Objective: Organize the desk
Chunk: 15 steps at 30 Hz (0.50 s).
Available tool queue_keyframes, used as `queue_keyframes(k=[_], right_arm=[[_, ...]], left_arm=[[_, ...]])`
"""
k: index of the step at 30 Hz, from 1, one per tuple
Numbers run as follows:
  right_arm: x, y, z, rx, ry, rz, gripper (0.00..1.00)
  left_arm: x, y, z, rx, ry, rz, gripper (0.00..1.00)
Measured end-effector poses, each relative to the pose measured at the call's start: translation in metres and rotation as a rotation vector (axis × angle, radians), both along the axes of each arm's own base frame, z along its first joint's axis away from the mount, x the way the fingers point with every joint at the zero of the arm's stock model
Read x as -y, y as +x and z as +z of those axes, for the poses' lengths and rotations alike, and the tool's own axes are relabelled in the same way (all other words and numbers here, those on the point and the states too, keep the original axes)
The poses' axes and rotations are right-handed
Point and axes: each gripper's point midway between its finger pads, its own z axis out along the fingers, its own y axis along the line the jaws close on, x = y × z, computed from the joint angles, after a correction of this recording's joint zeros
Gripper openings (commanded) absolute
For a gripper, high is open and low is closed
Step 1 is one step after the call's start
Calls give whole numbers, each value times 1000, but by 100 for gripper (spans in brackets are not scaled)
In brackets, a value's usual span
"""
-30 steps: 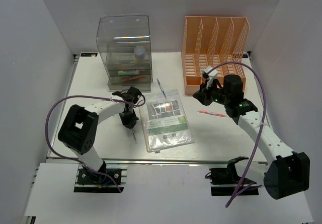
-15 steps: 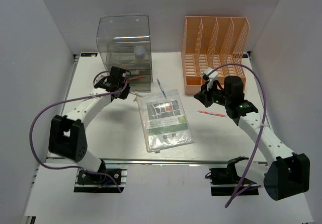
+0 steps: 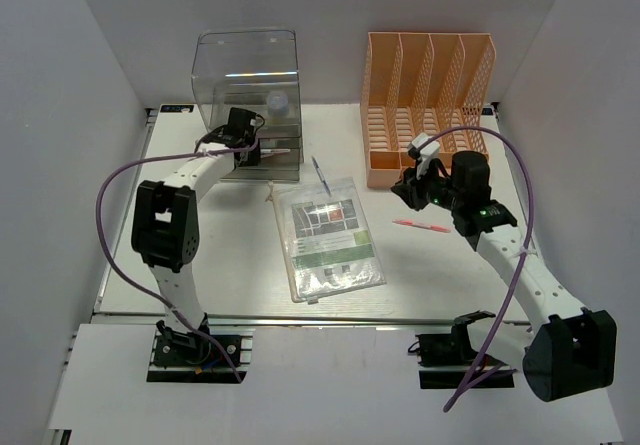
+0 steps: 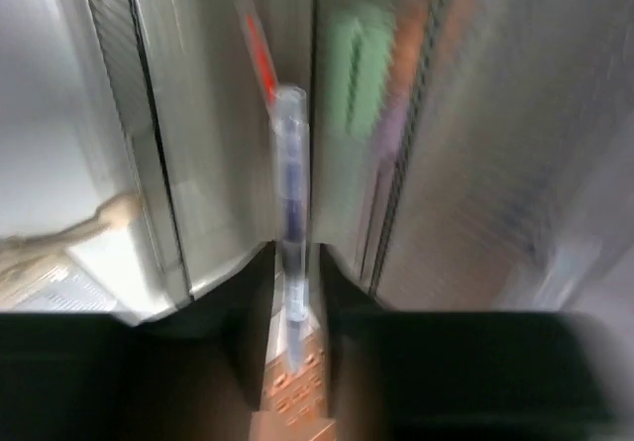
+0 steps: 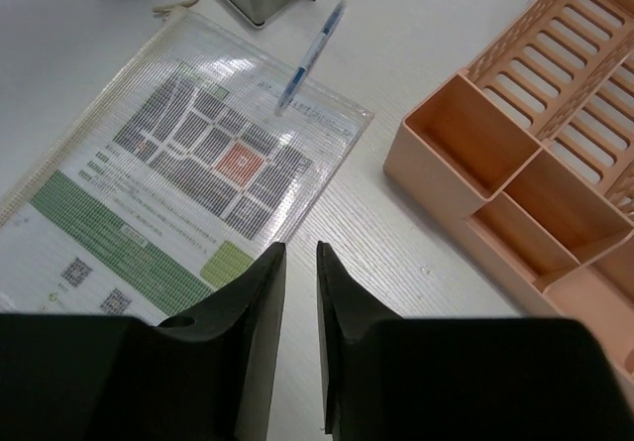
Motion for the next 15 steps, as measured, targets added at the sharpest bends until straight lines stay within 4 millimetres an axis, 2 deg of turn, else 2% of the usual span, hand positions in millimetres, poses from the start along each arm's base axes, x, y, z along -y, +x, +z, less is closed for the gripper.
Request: queue_keyframes(k=[3,5,6,8,10,11,12,14,15], right_arm=[[3,2,0,3,-3,-8,26],[6,3,0,4,-3,-15,26],[7,4,0,4,-4,-19,31],[10,5,0,7,-7,-26,41],[12,6,0,18,-15,-19,46],[12,6,-1,27,-26,-2,44],[12,4,-3,34,-42,24,30],[11,0,-16,44,-103,108,5],[10,-4,-27,30,-137,158,0]], left_arm=[[-7,6,-14,-27,-9,27,61],[-11,5,-23,-45,-17,37,64],[-11,5,-24,-43,-23,38,70],[-13,2,-29,-52,-29,41,71],[-12,4,-27,-39,-39,32,57],[-10,4,-25,-33,-42,23,49],[-9,4,-23,-26,-42,9,28],[-5,3,-13,-6,-41,-33,6],[-3,4,-6,14,-33,-69,0]])
